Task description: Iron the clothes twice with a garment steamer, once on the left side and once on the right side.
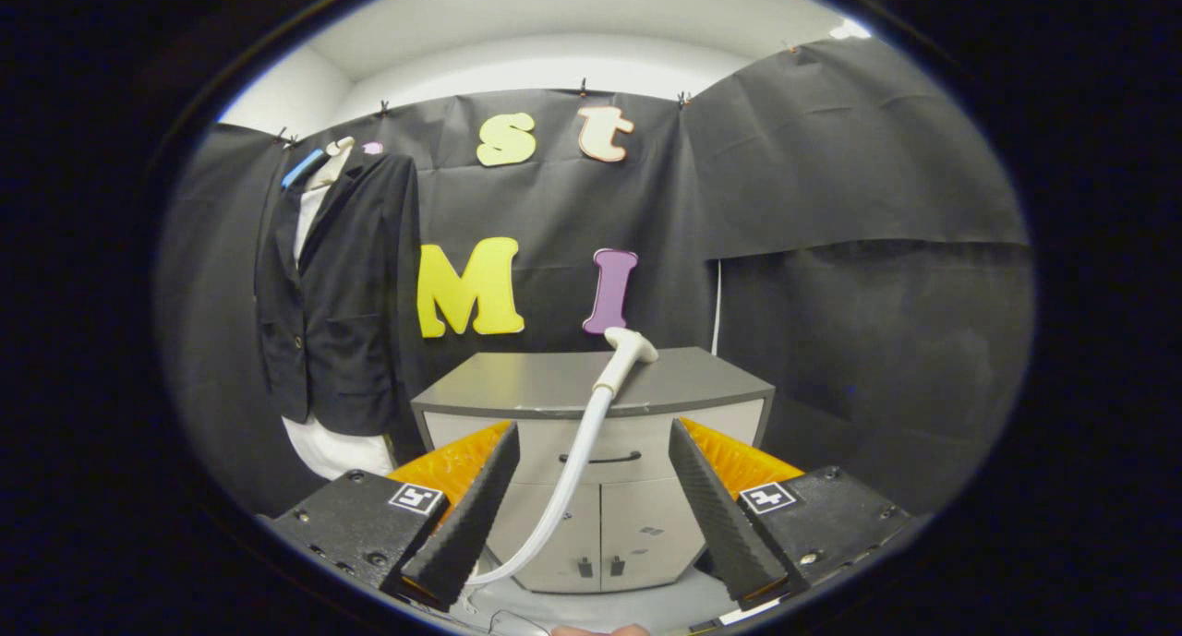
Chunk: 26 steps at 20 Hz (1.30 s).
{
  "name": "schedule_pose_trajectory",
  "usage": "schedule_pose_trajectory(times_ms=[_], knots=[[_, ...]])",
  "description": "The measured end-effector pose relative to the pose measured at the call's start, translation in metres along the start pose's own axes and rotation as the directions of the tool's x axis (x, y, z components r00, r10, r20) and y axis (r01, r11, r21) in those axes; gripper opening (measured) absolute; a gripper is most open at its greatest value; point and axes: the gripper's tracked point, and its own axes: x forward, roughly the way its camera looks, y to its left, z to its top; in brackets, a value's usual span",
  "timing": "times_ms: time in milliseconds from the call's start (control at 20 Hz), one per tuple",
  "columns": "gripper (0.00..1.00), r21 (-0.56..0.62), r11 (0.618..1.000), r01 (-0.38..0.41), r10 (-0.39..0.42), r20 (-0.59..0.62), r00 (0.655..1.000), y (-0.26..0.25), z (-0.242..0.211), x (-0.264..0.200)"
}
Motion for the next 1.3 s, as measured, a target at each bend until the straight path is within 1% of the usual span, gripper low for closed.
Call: schedule_pose_trajectory(times_ms=[100, 350, 550, 750, 900, 1050, 1150, 1300], knots=[[1.00, -0.008, 1.000, -0.002, 0.002, -0.001, 1.000, 0.004, 0.001, 0.004], [1.00, -0.001, 1.000, 0.024, -0.024, 0.001, 1.000, 0.005, 0.008, 0.012], [1.00, -0.014, 0.998, 0.065, -0.066, -0.022, 0.998, 0.008, 0.003, 0.019], [1.00, 0.002, 0.994, 0.107, -0.107, -0.059, 0.993, 0.017, -0.005, 0.030], [1.00, -0.009, 0.991, 0.131, -0.131, -0.061, 0.989, 0.020, 0.000, 0.043], [1.00, -0.025, 0.992, 0.121, -0.122, -0.070, 0.990, 0.019, 0.008, 0.065], [1.00, -0.030, 0.994, 0.107, -0.109, -0.077, 0.991, 0.014, 0.016, 0.088], [1.00, -0.011, 0.999, 0.053, -0.054, -0.102, 0.993, 0.013, 0.030, 0.131]])
